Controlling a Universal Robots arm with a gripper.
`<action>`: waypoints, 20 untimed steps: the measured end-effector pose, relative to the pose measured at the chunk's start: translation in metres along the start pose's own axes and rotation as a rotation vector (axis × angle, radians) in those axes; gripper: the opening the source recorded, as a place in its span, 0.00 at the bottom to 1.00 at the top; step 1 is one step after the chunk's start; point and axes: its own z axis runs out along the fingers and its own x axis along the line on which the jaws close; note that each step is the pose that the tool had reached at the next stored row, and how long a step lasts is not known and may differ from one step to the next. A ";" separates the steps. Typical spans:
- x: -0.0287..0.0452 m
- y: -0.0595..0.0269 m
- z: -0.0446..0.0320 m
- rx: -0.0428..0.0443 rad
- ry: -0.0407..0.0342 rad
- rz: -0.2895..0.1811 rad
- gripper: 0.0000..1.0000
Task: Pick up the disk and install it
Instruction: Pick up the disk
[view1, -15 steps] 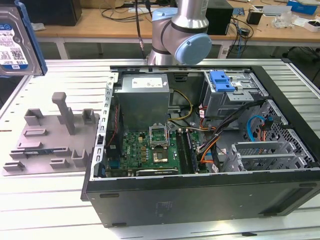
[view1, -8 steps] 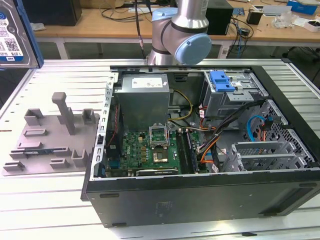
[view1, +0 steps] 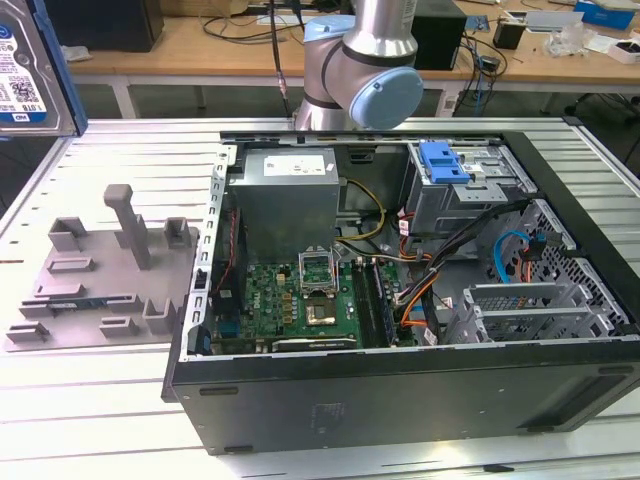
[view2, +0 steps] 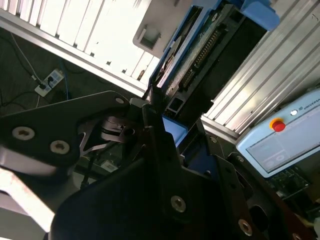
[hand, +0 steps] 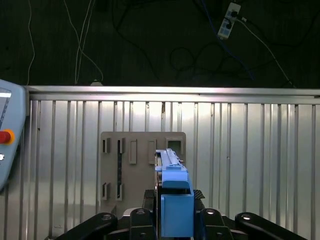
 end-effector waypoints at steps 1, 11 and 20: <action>0.0000 0.0000 0.0000 0.0000 0.0001 0.000 0.37; 0.0058 -0.0300 -0.0010 0.0001 -0.0007 0.000 0.37; 0.0227 -0.0847 -0.0021 0.0001 -0.0039 0.000 0.37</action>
